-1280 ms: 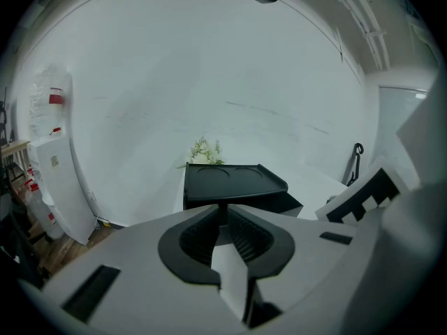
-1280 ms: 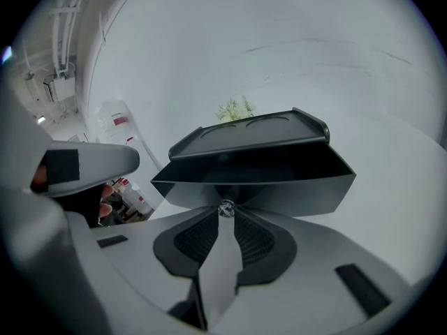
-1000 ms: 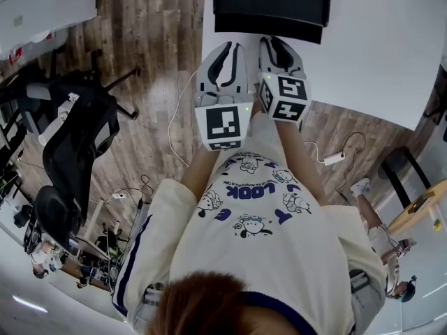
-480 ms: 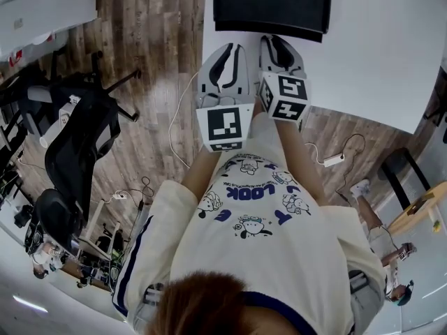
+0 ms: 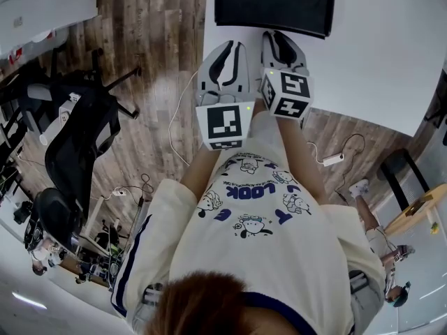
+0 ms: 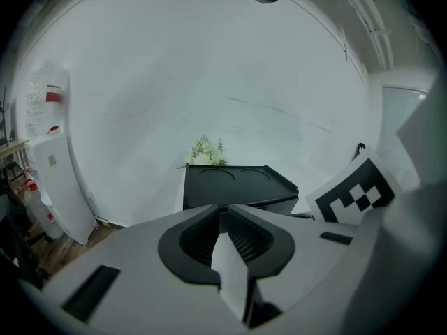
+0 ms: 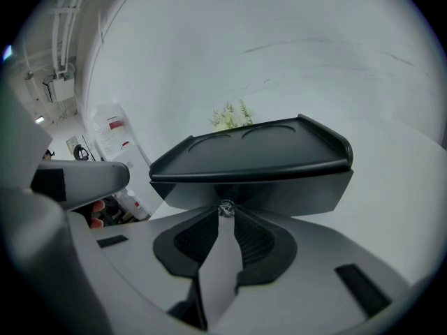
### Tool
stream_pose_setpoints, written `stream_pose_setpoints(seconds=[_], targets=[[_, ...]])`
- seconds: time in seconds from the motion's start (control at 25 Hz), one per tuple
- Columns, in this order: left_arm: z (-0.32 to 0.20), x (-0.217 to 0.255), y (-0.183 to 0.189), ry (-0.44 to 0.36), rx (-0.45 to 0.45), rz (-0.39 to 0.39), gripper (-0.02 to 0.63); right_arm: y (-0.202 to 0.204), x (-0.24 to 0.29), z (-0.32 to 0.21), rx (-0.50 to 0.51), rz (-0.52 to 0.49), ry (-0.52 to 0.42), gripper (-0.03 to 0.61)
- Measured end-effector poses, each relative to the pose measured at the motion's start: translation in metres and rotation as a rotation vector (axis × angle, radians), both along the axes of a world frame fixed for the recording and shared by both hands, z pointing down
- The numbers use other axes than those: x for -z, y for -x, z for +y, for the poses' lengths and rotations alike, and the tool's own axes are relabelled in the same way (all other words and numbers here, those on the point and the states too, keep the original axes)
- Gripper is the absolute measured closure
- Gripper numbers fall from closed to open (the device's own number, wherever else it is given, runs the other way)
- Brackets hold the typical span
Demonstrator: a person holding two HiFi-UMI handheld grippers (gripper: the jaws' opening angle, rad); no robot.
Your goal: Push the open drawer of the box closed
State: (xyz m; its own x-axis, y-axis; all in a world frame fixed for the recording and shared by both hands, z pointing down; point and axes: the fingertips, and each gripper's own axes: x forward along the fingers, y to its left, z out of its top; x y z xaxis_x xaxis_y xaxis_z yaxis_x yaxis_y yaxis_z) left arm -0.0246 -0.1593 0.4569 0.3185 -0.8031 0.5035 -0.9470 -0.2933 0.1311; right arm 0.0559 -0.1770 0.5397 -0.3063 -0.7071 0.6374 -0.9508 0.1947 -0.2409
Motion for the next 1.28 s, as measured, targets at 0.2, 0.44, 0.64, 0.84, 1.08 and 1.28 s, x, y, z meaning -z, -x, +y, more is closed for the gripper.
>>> stream_pose_setpoints(seconds=[0.2,0.44,0.64,0.84,1.08,1.28], targets=[[-0.003,-0.002,-0.001,0.002,-0.002,-0.003,0.566,-0.001,-0.001,-0.005,0.001,-0.003,-0.005,0.494],[-0.005,-0.001,-0.003,0.005,0.003,0.000,0.566,-0.002,0.000,-0.008,0.010,-0.004,-0.007,0.492],[-0.004,0.001,-0.002,-0.003,0.007,0.001,0.566,-0.002,0.000,-0.007,0.005,-0.005,-0.014,0.491],[-0.003,0.013,0.000,-0.024,0.017,0.019,0.566,-0.002,0.017,0.000,0.019,-0.004,-0.057,0.387],[-0.005,0.047,0.003,-0.107,0.022,0.025,0.566,-0.006,0.080,0.008,-0.005,-0.002,-0.214,0.444],[-0.002,0.079,0.001,-0.178,0.011,0.038,0.566,0.000,0.126,0.017,0.004,-0.029,-0.320,0.516]])
